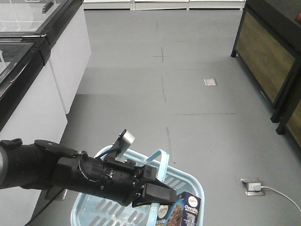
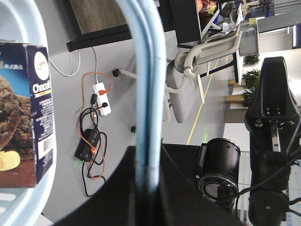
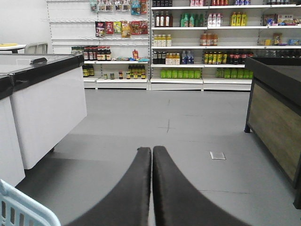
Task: Left arm holds basket, right arm returns cookies
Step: 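Hold the basket with the left gripper while driving toward the shelves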
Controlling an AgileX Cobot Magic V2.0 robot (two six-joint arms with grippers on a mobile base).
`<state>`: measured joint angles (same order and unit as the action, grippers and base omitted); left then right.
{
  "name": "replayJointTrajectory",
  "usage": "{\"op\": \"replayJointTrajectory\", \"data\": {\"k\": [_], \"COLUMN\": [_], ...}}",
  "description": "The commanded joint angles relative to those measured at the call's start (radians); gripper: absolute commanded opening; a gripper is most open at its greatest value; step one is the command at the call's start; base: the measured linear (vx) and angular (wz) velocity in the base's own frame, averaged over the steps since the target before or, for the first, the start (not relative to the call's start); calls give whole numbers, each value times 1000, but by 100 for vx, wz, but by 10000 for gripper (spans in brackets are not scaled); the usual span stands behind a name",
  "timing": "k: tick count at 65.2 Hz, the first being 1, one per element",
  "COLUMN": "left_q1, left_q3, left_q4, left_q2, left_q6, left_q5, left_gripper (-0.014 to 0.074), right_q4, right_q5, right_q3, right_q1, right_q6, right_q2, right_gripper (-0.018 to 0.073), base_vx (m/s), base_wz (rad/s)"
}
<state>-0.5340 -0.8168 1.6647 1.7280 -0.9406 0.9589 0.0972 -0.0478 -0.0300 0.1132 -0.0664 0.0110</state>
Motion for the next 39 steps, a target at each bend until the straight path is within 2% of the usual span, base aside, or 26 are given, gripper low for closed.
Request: {"op": "replayJointTrajectory", "data": {"k": [1,39], "left_q1": [-6,-6], "left_q3": [-22,-22], "left_q4": [71,71], "left_q2": [-56,-56], "left_q6": [-13,-14], "left_q5": [75,74], "left_gripper": [-7,-6], "right_q4": [8,8], "right_q5": [71,71], "right_q3": [2,2], "right_q1": [0,0], "right_q6": [-1,-1], "right_q2": [10,10], "right_gripper": [-8,-8], "base_vx": [0,0], "base_wz": [0,0]}}
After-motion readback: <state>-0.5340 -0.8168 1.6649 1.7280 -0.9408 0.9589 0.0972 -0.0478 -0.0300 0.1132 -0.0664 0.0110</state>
